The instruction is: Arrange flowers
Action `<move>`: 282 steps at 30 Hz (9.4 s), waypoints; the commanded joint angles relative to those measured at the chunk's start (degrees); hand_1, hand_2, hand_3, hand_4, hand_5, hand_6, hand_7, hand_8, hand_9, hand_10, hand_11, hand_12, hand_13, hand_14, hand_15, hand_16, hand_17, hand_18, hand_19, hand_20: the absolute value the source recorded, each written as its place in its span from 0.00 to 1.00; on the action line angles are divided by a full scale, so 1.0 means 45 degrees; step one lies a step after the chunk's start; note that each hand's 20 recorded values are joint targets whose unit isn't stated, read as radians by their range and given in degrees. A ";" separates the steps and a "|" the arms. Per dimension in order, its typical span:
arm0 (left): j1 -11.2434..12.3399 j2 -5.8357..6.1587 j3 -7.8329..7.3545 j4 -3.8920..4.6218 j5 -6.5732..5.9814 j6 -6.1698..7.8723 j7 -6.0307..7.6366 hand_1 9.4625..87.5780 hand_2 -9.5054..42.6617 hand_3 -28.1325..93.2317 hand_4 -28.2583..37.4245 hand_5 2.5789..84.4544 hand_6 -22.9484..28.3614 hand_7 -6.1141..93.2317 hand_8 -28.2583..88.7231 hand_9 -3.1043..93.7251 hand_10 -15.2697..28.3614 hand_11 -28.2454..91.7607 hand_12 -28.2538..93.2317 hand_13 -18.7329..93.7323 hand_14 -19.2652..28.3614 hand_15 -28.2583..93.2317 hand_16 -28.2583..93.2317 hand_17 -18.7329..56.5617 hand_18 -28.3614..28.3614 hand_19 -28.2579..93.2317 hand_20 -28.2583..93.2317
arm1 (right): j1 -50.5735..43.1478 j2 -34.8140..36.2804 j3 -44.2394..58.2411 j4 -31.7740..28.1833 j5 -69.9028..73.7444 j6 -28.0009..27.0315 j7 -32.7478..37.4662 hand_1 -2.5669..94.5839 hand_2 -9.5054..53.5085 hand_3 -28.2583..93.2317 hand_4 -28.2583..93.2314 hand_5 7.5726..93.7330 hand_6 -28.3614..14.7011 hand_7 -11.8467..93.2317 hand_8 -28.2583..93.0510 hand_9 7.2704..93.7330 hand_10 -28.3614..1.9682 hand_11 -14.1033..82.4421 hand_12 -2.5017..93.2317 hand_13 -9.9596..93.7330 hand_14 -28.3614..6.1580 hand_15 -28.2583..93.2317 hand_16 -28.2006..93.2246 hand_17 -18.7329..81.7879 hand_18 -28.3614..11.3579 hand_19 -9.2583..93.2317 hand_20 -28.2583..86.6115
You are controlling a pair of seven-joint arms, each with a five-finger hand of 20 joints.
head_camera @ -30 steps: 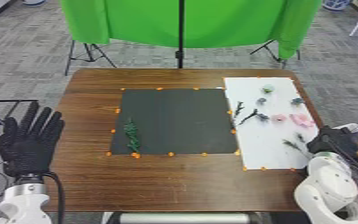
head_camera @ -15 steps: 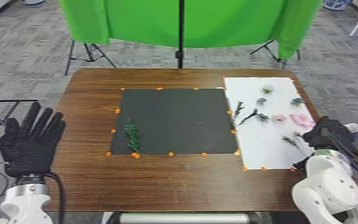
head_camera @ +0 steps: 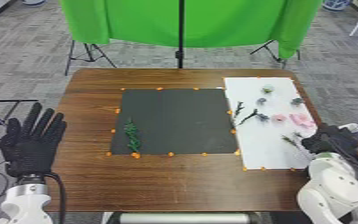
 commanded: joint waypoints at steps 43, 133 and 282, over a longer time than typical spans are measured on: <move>-0.0811 0.0610 0.1040 0.0422 -0.0313 0.0379 -0.0616 0.16 0.43 0.86 0.00 0.39 0.61 0.13 0.16 0.31 0.70 0.31 0.29 0.33 0.73 0.36 0.21 0.14 0.70 0.42 0.29 | 0.5270 -0.4695 -0.8174 0.1662 0.1375 0.3454 -0.1887 0.57 0.00 0.88 0.03 0.80 0.59 0.55 0.37 0.74 0.33 0.57 0.52 0.67 0.24 0.90 0.46 0.52 0.00 1.00 0.72; -0.1066 0.0432 0.1311 0.0590 -0.0296 0.0449 -0.0782 0.17 0.41 0.86 0.00 0.38 0.60 0.12 0.16 0.32 0.66 0.31 0.29 0.34 0.70 0.36 0.21 0.15 0.70 0.42 0.29 | 0.3528 -0.4751 -0.8355 0.1667 0.0954 0.0626 -0.2846 0.53 0.00 0.96 0.00 0.82 0.51 0.41 0.34 0.76 0.30 0.52 0.49 0.70 0.25 0.89 0.47 0.53 0.00 1.00 0.74; -0.0481 0.0189 0.1308 0.0261 -0.0619 0.0653 -0.0610 0.21 0.35 0.86 0.00 0.39 0.63 0.13 0.16 0.31 0.71 0.33 0.30 0.33 0.73 0.38 0.21 0.13 0.72 0.43 0.30 | 0.7116 -0.2375 -0.6009 0.3958 -0.0039 -0.2652 -0.1159 0.22 0.09 0.80 0.07 0.79 0.50 0.53 0.14 0.88 0.29 0.48 0.29 0.76 0.32 0.85 0.52 0.61 0.00 1.00 0.90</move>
